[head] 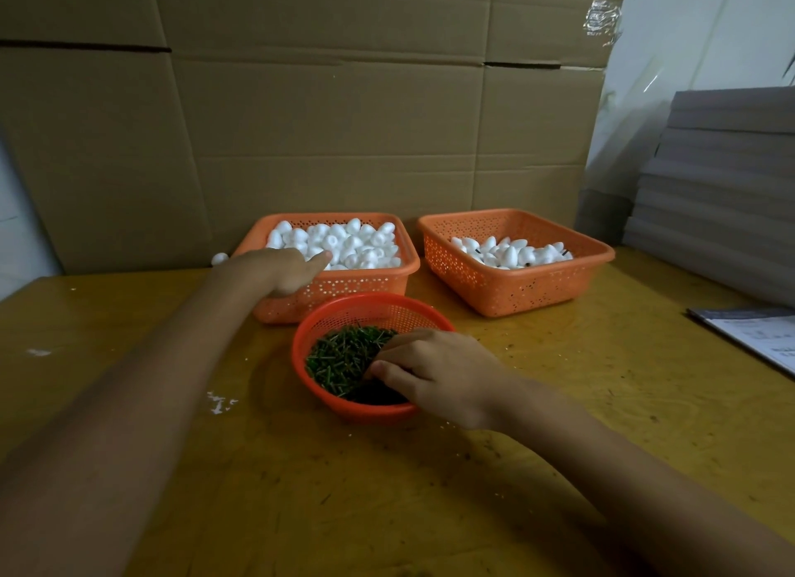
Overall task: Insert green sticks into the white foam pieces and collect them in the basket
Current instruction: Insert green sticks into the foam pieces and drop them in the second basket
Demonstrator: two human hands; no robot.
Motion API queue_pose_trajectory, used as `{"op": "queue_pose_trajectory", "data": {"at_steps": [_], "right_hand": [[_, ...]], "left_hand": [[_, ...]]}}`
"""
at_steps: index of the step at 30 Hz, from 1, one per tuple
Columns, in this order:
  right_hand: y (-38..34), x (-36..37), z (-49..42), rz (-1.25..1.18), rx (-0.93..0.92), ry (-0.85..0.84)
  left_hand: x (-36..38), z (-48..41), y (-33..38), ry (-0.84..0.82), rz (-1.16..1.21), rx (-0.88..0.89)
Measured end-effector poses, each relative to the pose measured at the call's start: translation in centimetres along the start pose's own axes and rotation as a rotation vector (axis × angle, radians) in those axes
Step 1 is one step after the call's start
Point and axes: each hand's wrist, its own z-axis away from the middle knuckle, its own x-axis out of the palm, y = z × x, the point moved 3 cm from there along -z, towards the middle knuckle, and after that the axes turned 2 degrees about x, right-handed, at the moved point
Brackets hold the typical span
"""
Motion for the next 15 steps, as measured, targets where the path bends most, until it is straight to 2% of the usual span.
{"op": "queue_pose_trajectory", "data": {"at_steps": [9,15], "right_hand": [[-0.1,-0.1,0.1,0.005,0.015,-0.007],[-0.1,0.0,0.1,0.007,0.014,-0.006]], "left_hand": [[0.0,0.5,1.2,-0.075,0.154,0.036],[0.1,0.3,1.2,-0.058,0.188,0.031]]}}
